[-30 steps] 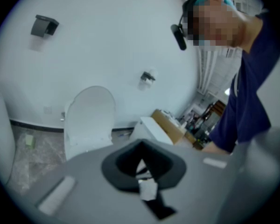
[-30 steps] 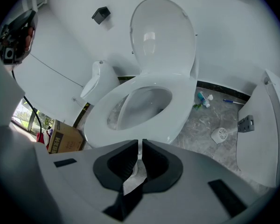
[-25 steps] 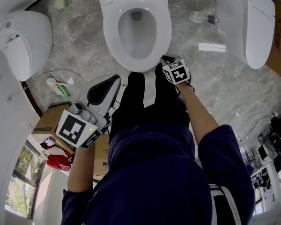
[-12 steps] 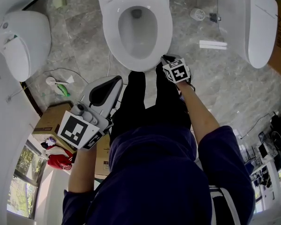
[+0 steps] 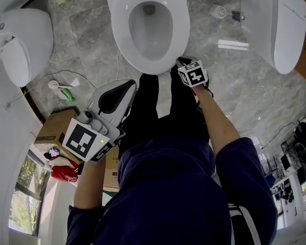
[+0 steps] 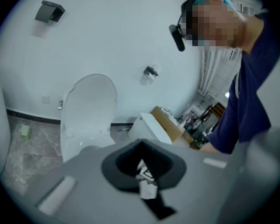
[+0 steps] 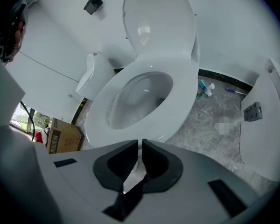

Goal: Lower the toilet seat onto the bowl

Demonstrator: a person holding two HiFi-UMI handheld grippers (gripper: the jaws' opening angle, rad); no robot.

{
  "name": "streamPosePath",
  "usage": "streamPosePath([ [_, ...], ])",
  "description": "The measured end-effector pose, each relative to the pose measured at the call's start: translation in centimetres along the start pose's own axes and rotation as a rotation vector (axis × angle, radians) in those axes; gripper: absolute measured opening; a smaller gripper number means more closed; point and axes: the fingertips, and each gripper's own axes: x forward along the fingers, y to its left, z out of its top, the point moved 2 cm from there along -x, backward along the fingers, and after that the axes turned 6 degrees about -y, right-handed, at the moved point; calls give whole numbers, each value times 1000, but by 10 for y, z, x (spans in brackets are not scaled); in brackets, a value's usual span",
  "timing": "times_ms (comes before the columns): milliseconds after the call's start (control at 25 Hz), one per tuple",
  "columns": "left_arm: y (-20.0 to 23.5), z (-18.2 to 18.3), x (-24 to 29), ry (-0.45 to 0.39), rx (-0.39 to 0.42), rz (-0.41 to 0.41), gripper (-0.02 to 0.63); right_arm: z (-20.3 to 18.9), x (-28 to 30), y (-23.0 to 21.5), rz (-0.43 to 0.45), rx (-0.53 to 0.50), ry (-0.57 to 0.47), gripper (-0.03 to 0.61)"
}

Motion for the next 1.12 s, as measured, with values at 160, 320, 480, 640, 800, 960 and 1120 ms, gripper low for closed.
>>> streamPosePath([
  [160, 3, -4, 1, 8, -6, -2, 3, -4, 7, -1, -2, 12, 8, 29],
  [320, 6, -8, 3, 19, -10, 1, 3, -8, 13, -5, 3, 12, 22, 29],
  [480, 10, -13, 5, 28, -16, 0, 3, -11, 19, -7, 2, 17, 27, 29],
  [640, 13, -18, 9, 28, -24, -6, 3, -15, 26, -8, 2, 22, 33, 29],
  [800, 13, -17, 14, 13, -40, -13, 3, -17, 31, -10, 0, 23, 38, 29],
  [960, 16, -26, 16, 33, -33, -13, 3, -21, 36, -12, 1, 29, 38, 29],
  [1120, 18, -31, 23, 34, -46, -15, 3, -24, 42, -15, 0, 34, 36, 29],
])
